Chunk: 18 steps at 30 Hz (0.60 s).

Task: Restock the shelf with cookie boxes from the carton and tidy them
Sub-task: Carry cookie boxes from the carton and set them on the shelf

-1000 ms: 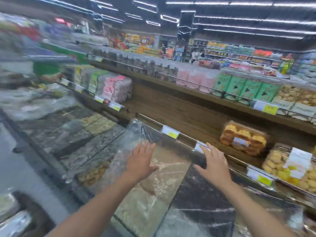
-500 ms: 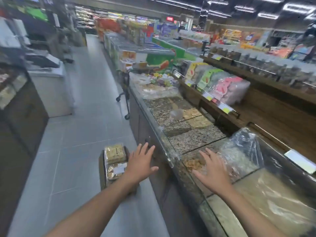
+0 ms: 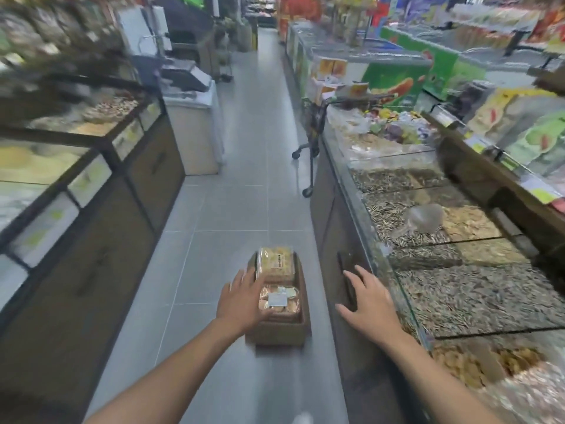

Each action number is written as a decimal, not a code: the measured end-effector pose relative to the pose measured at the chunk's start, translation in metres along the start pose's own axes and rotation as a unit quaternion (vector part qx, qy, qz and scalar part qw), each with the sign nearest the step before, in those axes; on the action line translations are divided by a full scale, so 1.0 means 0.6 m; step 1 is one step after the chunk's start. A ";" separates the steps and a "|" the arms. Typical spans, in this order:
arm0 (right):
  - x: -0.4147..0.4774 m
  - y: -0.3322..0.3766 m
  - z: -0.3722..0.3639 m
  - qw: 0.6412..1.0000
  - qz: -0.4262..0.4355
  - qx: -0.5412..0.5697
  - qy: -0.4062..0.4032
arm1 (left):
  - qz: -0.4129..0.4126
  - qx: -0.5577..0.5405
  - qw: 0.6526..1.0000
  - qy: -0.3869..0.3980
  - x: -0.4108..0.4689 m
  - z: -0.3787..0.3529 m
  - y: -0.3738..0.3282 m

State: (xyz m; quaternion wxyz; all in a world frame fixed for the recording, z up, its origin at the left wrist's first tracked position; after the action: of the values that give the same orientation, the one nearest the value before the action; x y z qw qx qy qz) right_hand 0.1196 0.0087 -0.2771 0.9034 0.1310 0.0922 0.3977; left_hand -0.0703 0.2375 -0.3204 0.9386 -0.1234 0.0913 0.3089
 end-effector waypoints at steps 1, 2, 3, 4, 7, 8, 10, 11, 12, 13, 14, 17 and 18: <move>0.032 -0.004 -0.012 1.000 0.007 -0.005 0.011 | 0.009 -0.001 1.000 0.007 0.023 -0.003 0.007; 0.064 -0.008 -0.024 1.000 0.012 -0.008 0.023 | 0.019 -0.004 1.000 0.014 0.047 -0.005 0.014; 0.096 -0.013 -0.036 0.999 0.014 -0.011 0.036 | 0.028 -0.007 0.999 0.021 0.073 -0.006 0.020; 0.126 -0.017 -0.049 0.999 0.016 -0.013 0.049 | 0.037 -0.010 0.999 0.029 0.099 -0.009 0.027; 0.212 -0.034 -0.088 0.997 0.020 -0.013 0.079 | 0.066 -0.022 0.996 0.050 0.175 -0.027 0.045; 0.238 -0.038 -0.100 0.996 0.020 -0.013 0.087 | 0.075 -0.028 0.995 0.058 0.197 -0.036 0.052; 0.285 -0.046 -0.129 0.995 0.013 -0.010 0.101 | 0.091 -0.042 0.992 0.071 0.239 -0.055 0.067; 0.305 -0.051 -0.148 0.994 0.007 -0.006 0.109 | 0.095 -0.047 0.991 0.076 0.259 -0.068 0.076; 0.324 -0.054 -0.167 0.993 -0.001 -0.002 0.118 | 0.099 -0.054 0.990 0.081 0.280 -0.081 0.086; 0.343 -0.057 -0.187 0.992 -0.010 0.001 0.125 | 0.102 -0.058 0.989 0.087 0.305 -0.096 0.097; 0.358 -0.061 -0.209 0.991 -0.020 0.005 0.131 | 0.105 -0.066 0.988 0.097 0.328 -0.113 0.109; 0.403 -0.076 -0.283 0.988 -0.055 0.023 0.141 | 0.120 -0.095 0.979 0.135 0.403 -0.173 0.143; 0.416 -0.083 -0.310 0.987 -0.066 0.026 0.146 | 0.127 -0.103 0.975 0.151 0.428 -0.197 0.154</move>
State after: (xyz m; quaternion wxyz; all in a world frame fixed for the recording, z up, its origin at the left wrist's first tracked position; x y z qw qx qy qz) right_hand 0.2700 0.1921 -0.4843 0.9011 0.0885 0.2413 0.3492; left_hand 0.0660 0.4186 -0.5126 0.8495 -0.2522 0.2148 0.4106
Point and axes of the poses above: each hand's wrist, its own x-axis towards the middle knuckle, its own z-axis out of the back of the hand, y = z × x, the point moved 2 cm from there along x, towards the middle knuckle, and after that the axes turned 2 degrees about x, right-handed, at the moved point
